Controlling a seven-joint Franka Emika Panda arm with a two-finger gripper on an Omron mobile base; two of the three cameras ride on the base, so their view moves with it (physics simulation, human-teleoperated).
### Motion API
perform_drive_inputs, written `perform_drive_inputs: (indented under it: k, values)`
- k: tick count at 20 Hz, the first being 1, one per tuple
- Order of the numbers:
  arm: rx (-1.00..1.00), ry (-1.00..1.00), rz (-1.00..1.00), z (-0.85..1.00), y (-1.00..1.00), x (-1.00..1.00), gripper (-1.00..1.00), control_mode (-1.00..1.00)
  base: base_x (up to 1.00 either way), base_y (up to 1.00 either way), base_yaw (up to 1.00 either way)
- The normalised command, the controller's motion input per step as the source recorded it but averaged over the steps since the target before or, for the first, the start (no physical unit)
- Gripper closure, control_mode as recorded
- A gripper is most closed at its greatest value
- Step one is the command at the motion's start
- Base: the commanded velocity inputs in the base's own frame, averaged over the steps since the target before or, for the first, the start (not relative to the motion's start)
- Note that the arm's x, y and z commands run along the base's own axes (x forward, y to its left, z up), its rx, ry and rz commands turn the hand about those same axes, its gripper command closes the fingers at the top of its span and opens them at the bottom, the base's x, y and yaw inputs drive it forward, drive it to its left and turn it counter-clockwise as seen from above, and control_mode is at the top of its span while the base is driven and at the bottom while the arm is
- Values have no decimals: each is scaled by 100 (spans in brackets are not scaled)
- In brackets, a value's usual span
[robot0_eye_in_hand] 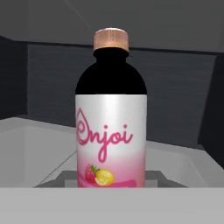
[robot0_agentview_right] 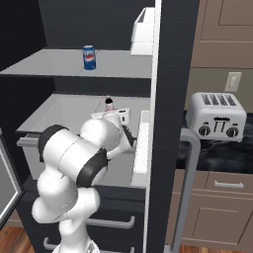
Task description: Open the fridge, grab two sodas, and place both sodas inside the bowl with ice on the dining counter.
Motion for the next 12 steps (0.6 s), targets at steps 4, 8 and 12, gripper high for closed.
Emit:
perform_drive_inputs:
  k: [4, 8, 12]
  values:
    - [0, -10, 0, 12, 14, -59, 100, -100, 0, 0, 0]
    - [2, 1, 0, 20, 21, -58, 100, -100, 0, 0, 0]
    - [3, 9, 0, 25, 32, -50, 100, -100, 0, 0, 0]
